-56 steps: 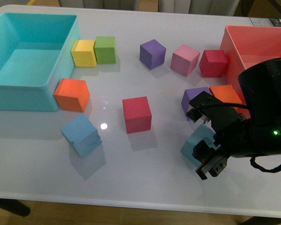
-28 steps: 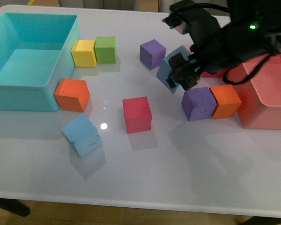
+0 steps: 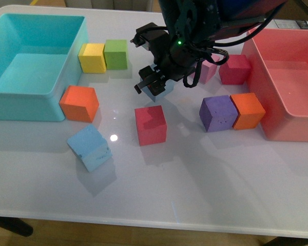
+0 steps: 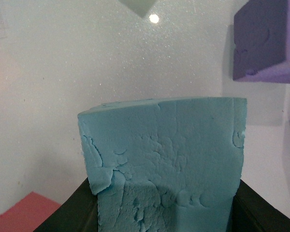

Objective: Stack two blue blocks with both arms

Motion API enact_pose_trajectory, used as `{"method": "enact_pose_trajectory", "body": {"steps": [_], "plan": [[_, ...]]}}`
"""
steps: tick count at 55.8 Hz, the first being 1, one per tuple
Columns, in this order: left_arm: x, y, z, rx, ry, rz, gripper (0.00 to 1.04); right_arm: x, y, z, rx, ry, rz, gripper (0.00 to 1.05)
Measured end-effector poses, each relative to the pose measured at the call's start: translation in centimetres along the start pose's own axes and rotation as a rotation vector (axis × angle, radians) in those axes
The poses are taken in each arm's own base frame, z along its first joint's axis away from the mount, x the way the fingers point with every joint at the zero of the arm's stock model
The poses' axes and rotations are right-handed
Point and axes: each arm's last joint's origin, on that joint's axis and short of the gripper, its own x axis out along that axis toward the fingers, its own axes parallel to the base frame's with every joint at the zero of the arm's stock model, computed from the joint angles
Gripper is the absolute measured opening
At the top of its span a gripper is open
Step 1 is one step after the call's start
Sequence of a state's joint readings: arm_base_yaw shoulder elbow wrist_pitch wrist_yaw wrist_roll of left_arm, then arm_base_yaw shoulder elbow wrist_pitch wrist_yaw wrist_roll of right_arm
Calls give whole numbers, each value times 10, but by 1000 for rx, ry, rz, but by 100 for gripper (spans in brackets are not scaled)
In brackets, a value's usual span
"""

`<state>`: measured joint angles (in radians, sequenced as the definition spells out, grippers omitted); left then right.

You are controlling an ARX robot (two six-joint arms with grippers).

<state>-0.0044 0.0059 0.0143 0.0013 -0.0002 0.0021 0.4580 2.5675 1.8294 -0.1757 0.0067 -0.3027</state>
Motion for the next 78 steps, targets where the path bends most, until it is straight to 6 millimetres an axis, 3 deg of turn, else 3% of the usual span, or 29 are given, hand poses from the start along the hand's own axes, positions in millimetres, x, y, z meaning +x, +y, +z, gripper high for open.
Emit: {"method": "enact_pose_trajectory", "body": {"steps": [9, 26, 43, 49, 63, 71, 78], "plan": [[0, 0, 0, 0, 0, 0, 96, 15, 3, 7, -7, 12, 5, 47], [0, 0, 0, 0, 0, 0, 96, 31, 6, -1, -12, 44, 10, 47], [0, 0, 0, 0, 0, 0, 96, 34, 5, -6, -10, 31, 14, 95], [0, 0, 0, 0, 0, 0, 96, 33, 4, -10, 0, 23, 16, 95], [0, 0, 0, 0, 0, 0, 96, -2, -6, -5, 16, -70, 5, 96], [0, 0, 0, 0, 0, 0, 96, -37, -15, -1, 46, -163, -21, 96], [0, 0, 0, 0, 0, 0, 96, -83, -20, -7, 76, -256, -56, 96]]}}
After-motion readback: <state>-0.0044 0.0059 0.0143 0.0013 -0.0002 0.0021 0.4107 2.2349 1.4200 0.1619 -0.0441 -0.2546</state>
